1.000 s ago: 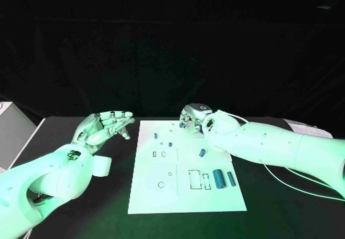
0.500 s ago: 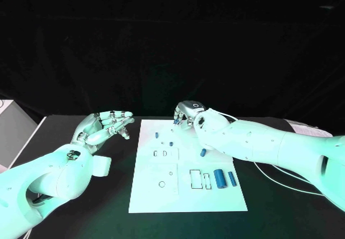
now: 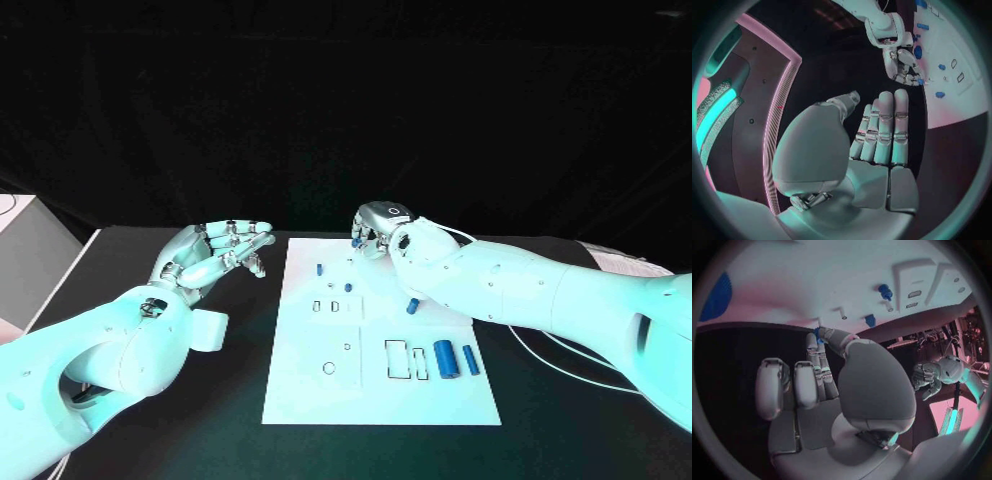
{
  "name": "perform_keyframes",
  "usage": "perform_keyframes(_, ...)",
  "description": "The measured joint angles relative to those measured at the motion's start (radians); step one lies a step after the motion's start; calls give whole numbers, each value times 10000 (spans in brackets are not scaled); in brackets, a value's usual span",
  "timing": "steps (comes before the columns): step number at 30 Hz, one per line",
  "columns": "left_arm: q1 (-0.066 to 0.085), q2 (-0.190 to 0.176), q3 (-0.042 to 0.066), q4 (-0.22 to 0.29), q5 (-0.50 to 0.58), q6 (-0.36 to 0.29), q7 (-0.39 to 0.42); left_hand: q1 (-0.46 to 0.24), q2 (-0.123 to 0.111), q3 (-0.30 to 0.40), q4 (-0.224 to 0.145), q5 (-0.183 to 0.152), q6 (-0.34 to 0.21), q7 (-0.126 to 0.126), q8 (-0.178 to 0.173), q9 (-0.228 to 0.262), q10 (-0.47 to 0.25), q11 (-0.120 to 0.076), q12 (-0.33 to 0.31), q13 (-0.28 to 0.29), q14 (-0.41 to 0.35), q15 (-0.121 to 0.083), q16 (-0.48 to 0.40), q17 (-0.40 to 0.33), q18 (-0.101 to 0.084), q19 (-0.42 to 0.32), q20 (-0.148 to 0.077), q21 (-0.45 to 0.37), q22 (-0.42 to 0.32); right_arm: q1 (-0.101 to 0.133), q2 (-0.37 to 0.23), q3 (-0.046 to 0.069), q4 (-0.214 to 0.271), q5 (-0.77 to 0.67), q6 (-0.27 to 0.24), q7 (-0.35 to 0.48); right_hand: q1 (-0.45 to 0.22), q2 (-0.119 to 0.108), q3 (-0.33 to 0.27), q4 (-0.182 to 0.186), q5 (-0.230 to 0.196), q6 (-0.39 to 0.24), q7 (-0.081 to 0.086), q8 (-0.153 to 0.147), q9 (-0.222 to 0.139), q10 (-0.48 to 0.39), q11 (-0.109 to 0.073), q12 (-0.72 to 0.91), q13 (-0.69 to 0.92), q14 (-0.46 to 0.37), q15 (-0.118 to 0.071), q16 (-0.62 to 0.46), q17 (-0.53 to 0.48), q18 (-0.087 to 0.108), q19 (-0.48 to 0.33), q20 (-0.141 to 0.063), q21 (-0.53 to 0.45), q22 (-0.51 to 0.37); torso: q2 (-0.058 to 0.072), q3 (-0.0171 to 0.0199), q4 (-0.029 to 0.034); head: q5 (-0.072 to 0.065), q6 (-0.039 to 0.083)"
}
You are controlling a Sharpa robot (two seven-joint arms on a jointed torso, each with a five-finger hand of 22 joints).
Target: Assemble the parts on the task board
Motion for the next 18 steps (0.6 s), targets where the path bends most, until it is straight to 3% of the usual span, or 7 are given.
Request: perform_keyframes(18, 3, -27, 13, 11, -31, -2, -24, 0, 0, 0, 0, 0, 0, 0, 0, -2, 0, 0, 0, -1, 0, 0, 0, -2, -2, -35, 35, 0, 19, 7, -59, -15, 53, -54, 319, 1, -12, -14, 0, 0, -14, -57, 9, -2, 137, -1, 1, -20, 8, 0, 0, -4, 3, 0, 0, 0, 34, 14, 36, 12, -44, 53, -43)
